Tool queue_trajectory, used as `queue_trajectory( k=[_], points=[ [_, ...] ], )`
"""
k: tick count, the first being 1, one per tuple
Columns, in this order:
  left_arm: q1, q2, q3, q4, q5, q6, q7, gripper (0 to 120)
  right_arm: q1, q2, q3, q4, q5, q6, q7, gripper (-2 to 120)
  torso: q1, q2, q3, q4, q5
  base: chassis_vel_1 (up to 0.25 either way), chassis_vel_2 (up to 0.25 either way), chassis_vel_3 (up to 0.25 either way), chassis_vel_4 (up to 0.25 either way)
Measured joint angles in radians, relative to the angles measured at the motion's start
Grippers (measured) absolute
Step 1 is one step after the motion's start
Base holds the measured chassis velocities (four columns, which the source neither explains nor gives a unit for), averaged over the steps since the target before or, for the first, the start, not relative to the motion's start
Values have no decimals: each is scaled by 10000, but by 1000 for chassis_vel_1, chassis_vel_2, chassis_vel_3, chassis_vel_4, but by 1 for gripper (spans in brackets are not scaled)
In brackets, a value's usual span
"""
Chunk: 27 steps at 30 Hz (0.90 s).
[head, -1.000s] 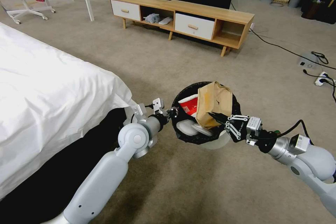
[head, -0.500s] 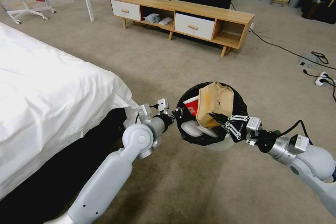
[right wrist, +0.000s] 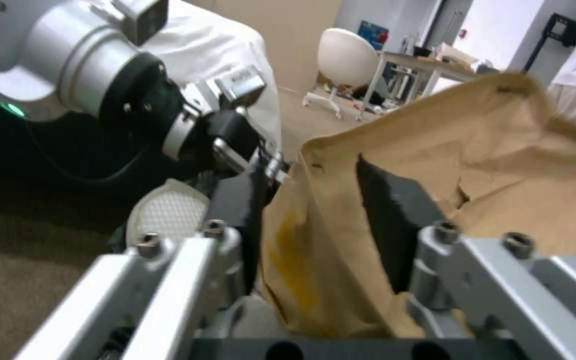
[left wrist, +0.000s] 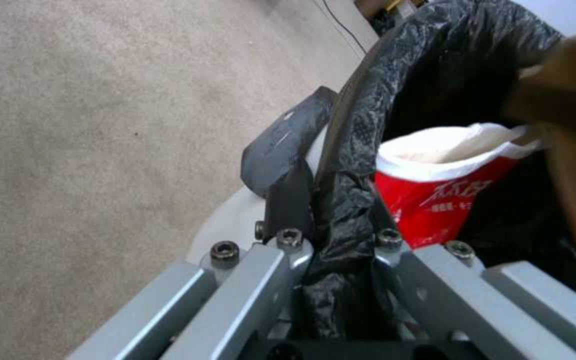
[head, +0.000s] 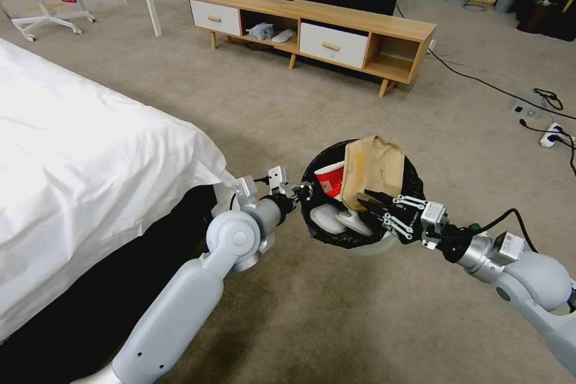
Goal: Pick up the trash bin, then pick up the garbage from the floor and place it into the trash bin.
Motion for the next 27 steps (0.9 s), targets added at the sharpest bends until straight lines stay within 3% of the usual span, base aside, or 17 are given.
queue_trajectory(
  k=[16, 27],
  points=[
    [3, 16, -180, 229, -1, -84, 11, 3, 98, 102, -70, -109, -42, -50, 302, 97, 0, 0, 0, -1, -1, 0, 0, 0, 0],
    [-33, 29, -293, 282, -50, -187, -391, 3, 141, 175, -49, -16, -55, -59, 366, 100, 0, 0, 0, 0, 0, 0, 0, 0, 0]
  ],
)
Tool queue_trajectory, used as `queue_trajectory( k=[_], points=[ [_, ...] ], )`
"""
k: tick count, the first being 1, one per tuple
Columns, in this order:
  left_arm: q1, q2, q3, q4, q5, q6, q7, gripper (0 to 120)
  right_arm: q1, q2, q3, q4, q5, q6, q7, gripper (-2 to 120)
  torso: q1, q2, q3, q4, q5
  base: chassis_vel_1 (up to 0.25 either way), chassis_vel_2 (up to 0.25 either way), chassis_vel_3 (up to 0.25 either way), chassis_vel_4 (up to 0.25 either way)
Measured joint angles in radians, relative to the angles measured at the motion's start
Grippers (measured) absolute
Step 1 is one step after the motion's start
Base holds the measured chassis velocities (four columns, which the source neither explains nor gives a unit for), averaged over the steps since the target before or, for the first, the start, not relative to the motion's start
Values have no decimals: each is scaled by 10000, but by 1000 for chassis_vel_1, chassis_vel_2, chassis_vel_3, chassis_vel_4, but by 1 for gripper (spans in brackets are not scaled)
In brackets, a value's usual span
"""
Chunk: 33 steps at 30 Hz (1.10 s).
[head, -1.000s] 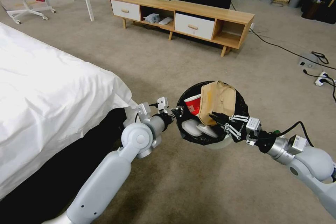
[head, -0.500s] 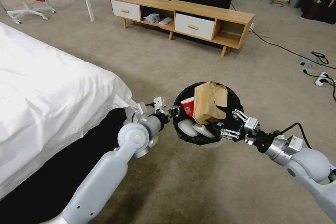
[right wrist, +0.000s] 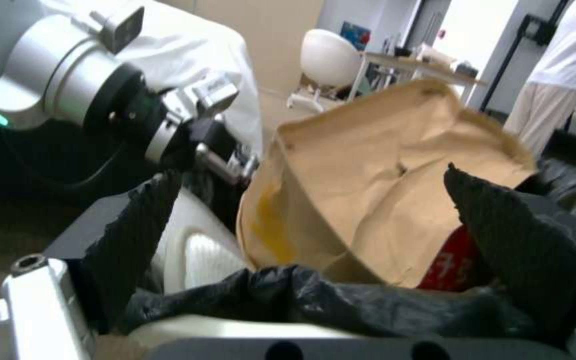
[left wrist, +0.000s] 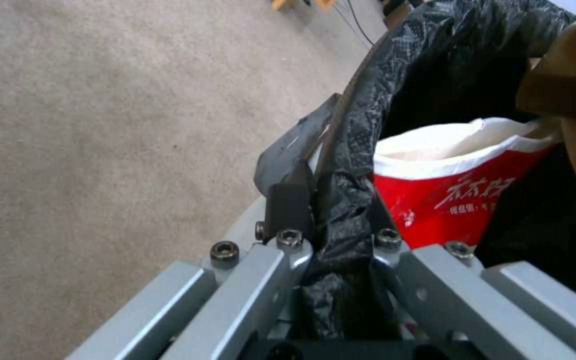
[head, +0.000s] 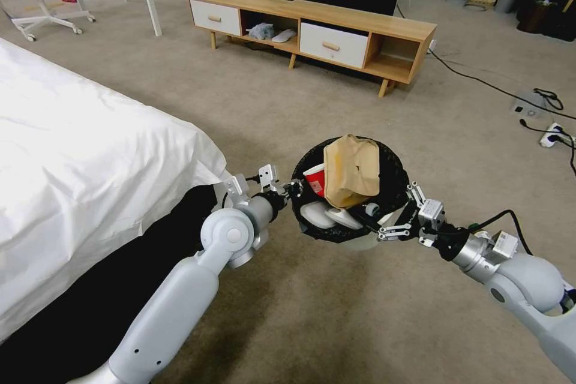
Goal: Pick up the trash bin, then pick up the garbage from the floor and place it into the trash bin.
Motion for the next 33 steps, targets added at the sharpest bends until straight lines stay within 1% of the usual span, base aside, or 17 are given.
queue_trajectory(
  k=[2, 3, 5, 8, 11, 14, 22, 26, 28, 29, 31, 32, 33],
  points=[
    [30, 49, -91, -192, -71, 2, -245, 3, 22, 32, 231, 246, 70, -38, 69, 100, 0, 0, 0, -1, 0, 0, 0, 0, 0],
    [30, 49, -91, -192, -71, 2, -245, 3, 22, 32, 231, 246, 70, -38, 69, 100, 0, 0, 0, -1, 0, 0, 0, 0, 0],
    [84, 103, -229, -376, -165, 56, -429, 3, 81, 35, 471, 536, 238, -60, 184, 100, 0, 1, 0, 0, -1, 0, 0, 0, 0],
    [106, 123, -293, -432, -195, 77, -485, 3, 124, 35, 571, 674, 321, -71, 266, 100, 0, 0, 0, 0, -1, 0, 0, 0, 0],
    [217, 197, -512, -628, -306, 212, -707, 3, 322, 98, 863, 1012, 554, -93, 482, 100, 0, 0, 0, 0, -1, 0, 0, 0, 0],
    [279, 244, -592, -734, -343, 248, -779, 3, 381, 137, 960, 1085, 628, -95, 539, 100, 0, 0, 0, 1, -1, 0, 0, 0, 0],
    [553, 671, -985, -1369, -595, 409, -1289, 3, 612, 483, 1494, 1214, 959, -112, 756, 100, 0, 0, 0, 0, -2, 0, 0, 0, 0],
    [612, 778, -1063, -1586, -685, 478, -1459, 3, 618, 599, 1640, 1192, 985, -137, 803, 100, 0, 0, -1, 0, -1, 0, 0, 0, 0],
    [703, 919, -1230, -2014, -886, 692, -1799, 3, 565, 783, 1892, 1092, 982, -272, 1057, 100, 0, 0, 0, 0, -1, 0, 0, 0, 0],
    [746, 992, -1324, -2225, -981, 845, -2032, 3, 517, 873, 1976, 1050, 861, -407, 1363, 100, 0, 0, 0, 0, -1, 0, 0, 0, 0],
    [757, 1010, -1346, -2279, -1002, 891, -2091, 3, 499, 911, 2000, 1040, 792, -482, 1527, 100, 0, 0, -1, 0, -1, 0, 0, 0, 0],
    [799, 1094, -1437, -2480, -1056, 1073, -2332, 3, 430, 1036, 2065, 1026, 507, -776, 2145, 100, 0, 0, 0, 0, 0, 0, 0, 0, 0],
    [799, 1094, -1437, -2480, -1056, 1073, -2332, 3, 430, 1036, 2065, 1026, 507, -776, 2145, 100, 0, 0, 0, 0, 0, 0, 0, 0, 0]
  ],
)
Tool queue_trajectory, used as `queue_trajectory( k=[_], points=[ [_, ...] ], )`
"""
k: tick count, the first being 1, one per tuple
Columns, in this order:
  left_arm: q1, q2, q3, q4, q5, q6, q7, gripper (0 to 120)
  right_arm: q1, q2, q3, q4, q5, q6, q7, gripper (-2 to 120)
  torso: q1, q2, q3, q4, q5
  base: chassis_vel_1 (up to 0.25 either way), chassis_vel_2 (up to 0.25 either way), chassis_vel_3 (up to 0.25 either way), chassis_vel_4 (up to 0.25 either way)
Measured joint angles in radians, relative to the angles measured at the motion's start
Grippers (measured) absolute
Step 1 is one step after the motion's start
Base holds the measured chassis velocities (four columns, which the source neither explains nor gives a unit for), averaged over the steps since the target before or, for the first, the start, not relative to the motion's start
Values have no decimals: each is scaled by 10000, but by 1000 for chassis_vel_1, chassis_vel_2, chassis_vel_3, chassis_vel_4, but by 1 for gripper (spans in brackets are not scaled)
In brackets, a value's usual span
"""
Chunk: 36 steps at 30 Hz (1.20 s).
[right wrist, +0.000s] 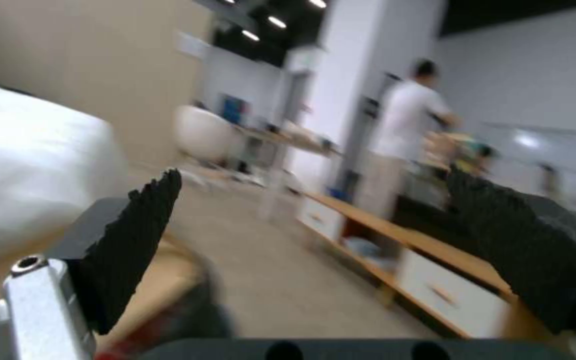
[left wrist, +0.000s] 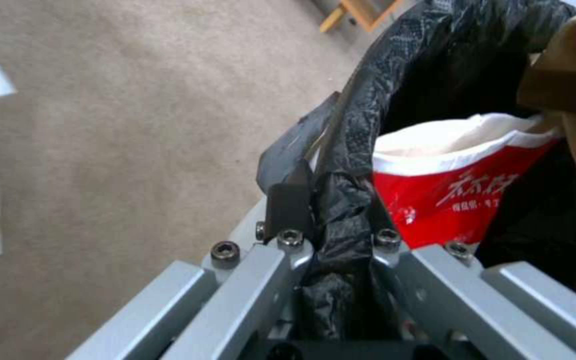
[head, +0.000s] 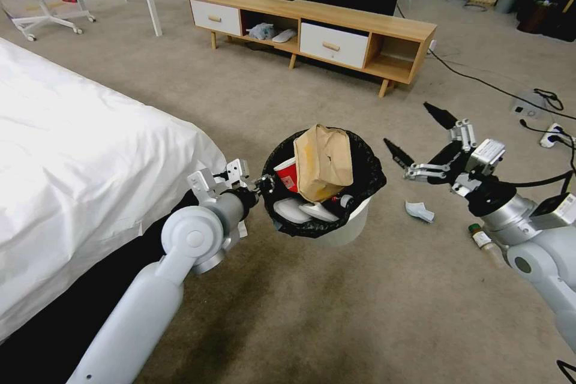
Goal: Pick up the trash bin, then pick up the garbage from the floor and place it into the trash bin.
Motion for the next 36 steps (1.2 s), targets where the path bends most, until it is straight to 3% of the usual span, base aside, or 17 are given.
queue_trajectory(
  k=[2, 3, 5, 7, 9, 11, 14, 21, 36],
  points=[
    [87, 94, -102, -260, -40, 189, -423, 3, -138, 232, 29, 7, -408, -676, 1118, 100, 0, 0, 0, 0, 0, 0, 0, 0, 0],
    [87, 94, -102, -260, -40, 189, -423, 3, -138, 232, 29, 7, -408, -676, 1118, 100, 0, 0, 0, 0, 0, 0, 0, 0, 0],
    [224, 187, -233, -488, -33, 315, -627, 3, -267, 528, -101, 96, -499, -1684, 2850, 100, 0, 0, 0, 0, -1, 0, 0, 0, 0],
    [246, 208, -253, -527, -25, 328, -637, 3, -294, 597, -146, 128, -467, -1961, 3184, 100, 0, 0, 0, 0, -1, 0, 0, 0, 0],
    [356, 356, -362, -729, 151, 358, -560, 3, -378, 932, -382, 256, 23, -3152, 4880, 100, 0, 0, 0, -1, -1, 0, 0, 0, 0],
    [378, 389, -388, -765, 203, 360, -510, 3, -388, 989, -419, 272, 130, -3336, 5141, 100, 0, 0, 0, 0, -1, 0, 0, 0, 0],
    [454, 508, -510, -887, 521, 360, -222, 3, -444, 1335, -570, 298, 623, -4112, 6413, 100, 0, 0, 0, 0, 0, 0, 0, 0, 0],
    [517, 548, -554, -1008, 914, 312, 132, 3, -612, 1867, -653, 288, 1340, -4801, 7776, 100, 0, 0, 0, 0, -1, 0, 0, 0, 0],
    [490, 480, -486, -1018, 1148, 265, 531, 3, -811, 2455, -563, -14, 1429, -5034, 8343, 100, 0, 0, 0, 0, -1, 0, 0, 0, 0]
  ],
)
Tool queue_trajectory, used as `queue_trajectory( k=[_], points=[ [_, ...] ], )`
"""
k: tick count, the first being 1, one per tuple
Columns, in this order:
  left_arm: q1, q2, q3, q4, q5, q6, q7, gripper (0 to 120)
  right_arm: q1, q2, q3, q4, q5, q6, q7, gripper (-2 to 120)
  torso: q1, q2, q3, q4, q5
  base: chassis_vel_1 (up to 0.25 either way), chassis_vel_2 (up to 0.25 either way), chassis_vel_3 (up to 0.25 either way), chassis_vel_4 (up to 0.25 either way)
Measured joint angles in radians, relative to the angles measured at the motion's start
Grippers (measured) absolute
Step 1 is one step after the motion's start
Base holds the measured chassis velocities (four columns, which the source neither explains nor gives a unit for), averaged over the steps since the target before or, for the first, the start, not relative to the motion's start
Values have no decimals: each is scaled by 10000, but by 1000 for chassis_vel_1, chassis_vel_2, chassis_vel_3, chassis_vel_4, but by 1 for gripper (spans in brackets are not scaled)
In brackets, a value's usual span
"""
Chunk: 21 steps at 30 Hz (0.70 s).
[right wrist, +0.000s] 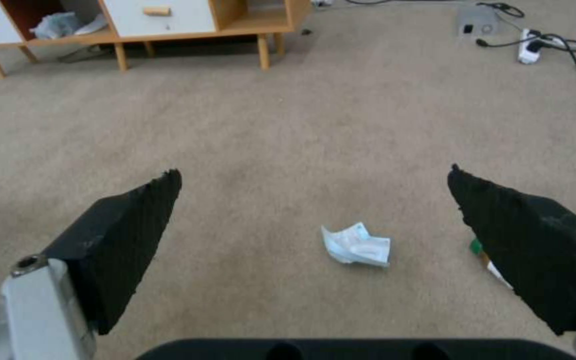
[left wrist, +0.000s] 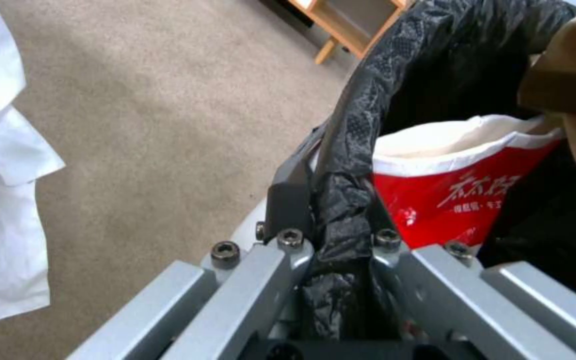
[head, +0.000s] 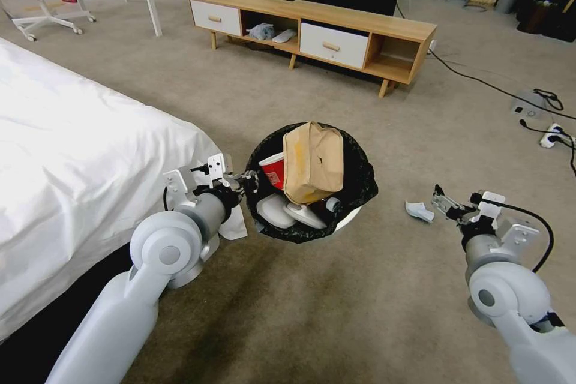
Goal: Pick up the trash bin, then pick up the garbage from the floor and place it into the trash bin.
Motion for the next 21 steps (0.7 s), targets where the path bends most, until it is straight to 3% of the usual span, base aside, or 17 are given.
queue_trajectory(
  k=[12, 21],
  points=[
    [81, -60, -32, 58, 198, -118, 162, 3, 50, 57, 29, -224, -47, 98, -80, 100, 0, -1, 0, 1, 0, 0, 0, 0, 0],
    [90, -99, -40, 133, 284, -215, 300, 3, 140, 15, 39, -433, -100, 265, -273, 100, 1, 0, 1, 0, 1, -69, -62, -67, -66]
  ],
)
